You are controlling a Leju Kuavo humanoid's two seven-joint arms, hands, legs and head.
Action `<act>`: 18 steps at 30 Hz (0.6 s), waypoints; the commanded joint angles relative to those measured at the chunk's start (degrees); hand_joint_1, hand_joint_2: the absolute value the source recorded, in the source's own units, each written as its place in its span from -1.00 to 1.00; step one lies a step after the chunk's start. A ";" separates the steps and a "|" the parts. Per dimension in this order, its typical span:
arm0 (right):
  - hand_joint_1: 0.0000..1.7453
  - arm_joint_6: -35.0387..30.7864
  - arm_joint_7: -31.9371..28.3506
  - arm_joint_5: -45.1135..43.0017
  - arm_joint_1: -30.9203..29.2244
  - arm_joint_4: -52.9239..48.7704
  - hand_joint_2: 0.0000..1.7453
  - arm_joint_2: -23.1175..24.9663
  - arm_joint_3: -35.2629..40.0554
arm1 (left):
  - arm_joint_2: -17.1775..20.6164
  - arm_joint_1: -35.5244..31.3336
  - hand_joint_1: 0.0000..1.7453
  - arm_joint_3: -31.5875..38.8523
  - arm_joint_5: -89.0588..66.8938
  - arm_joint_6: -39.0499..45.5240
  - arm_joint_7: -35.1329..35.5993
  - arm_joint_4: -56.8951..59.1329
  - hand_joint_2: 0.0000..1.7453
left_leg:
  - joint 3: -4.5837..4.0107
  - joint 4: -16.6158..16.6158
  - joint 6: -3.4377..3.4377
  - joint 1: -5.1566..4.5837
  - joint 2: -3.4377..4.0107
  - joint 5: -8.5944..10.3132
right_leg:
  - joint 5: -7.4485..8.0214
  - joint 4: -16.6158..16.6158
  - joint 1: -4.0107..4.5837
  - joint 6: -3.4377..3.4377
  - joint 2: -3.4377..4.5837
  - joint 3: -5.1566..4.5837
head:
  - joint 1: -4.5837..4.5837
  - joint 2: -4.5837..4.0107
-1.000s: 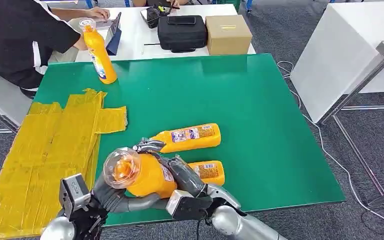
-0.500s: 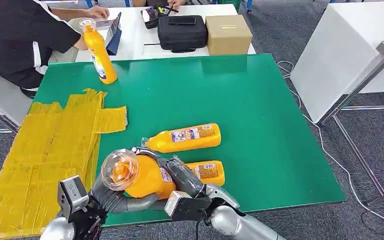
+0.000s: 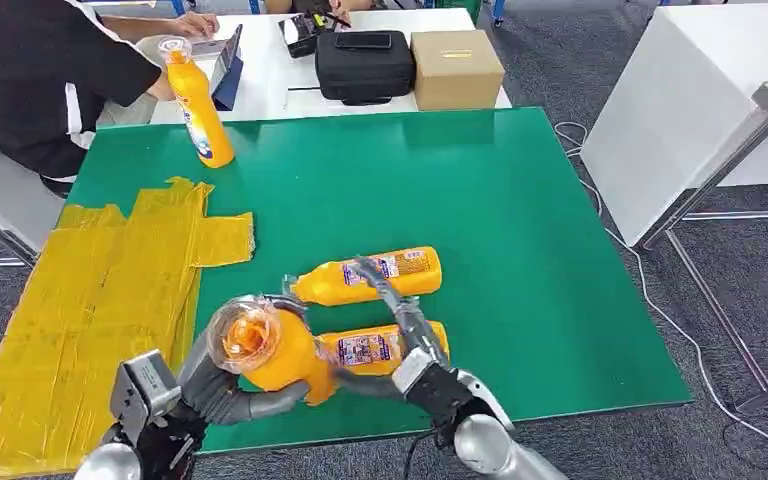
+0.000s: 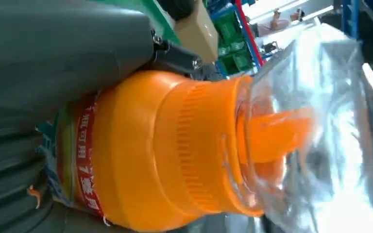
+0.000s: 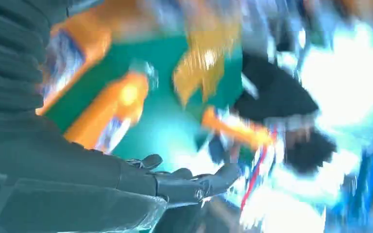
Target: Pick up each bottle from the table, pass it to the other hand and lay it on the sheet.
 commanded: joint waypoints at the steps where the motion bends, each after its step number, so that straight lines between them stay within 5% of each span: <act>1: -1.00 -5.90 -1.92 0.96 7.01 -8.50 1.00 -2.84 -10.23 | 0.01 1.31 1.00 2.58 -16.89 8.24 0.08 -0.12 1.00 | -0.01 0.00 -0.08 0.01 -0.17 -0.02 | -0.05 -0.01 -0.01 -0.02 -0.05 0.02 | 0.00 0.00; 9: -1.00 -10.27 -2.34 7.72 14.41 -16.67 1.00 -2.45 -14.38 | 0.05 2.87 1.00 3.60 -59.46 19.23 8.24 -1.83 1.00 | 0.10 -0.02 -0.18 0.02 -0.24 -0.08 | -0.10 -0.04 0.00 -0.06 0.02 0.12 | -0.02 0.00; 18: -1.00 -9.78 -2.34 13.38 17.06 -22.92 1.00 -0.52 -17.77 | -0.15 2.37 1.00 8.20 -89.80 18.63 18.92 6.31 1.00 | 0.08 -0.05 -0.13 0.01 -0.14 -0.04 | -0.04 -0.06 -0.01 -0.05 0.06 0.07 | 0.00 0.00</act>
